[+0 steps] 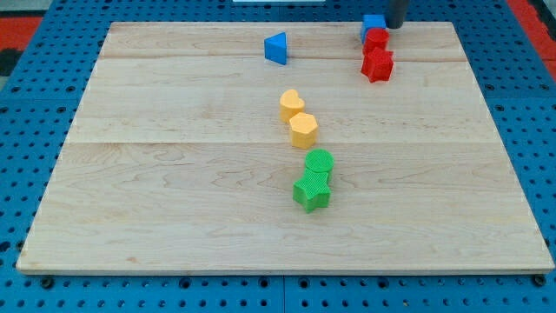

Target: Place the blue cube closely to the blue triangle

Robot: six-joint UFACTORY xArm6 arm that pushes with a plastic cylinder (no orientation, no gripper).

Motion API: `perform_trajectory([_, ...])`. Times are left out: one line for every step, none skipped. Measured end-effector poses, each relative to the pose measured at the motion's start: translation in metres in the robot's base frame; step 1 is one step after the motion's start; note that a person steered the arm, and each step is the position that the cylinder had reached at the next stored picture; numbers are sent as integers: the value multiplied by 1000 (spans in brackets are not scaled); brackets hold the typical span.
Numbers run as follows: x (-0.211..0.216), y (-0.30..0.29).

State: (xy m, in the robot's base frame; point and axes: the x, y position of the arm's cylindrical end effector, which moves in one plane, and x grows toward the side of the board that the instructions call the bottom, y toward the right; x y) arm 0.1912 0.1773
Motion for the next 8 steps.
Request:
perform_trajectory([14, -54])
perform_trajectory([34, -104])
perform_trajectory([51, -112])
perform_trajectory([72, -110])
perform_trajectory([89, -125])
perform_trajectory([98, -158])
perform_trajectory([90, -206])
perform_trajectory([91, -174])
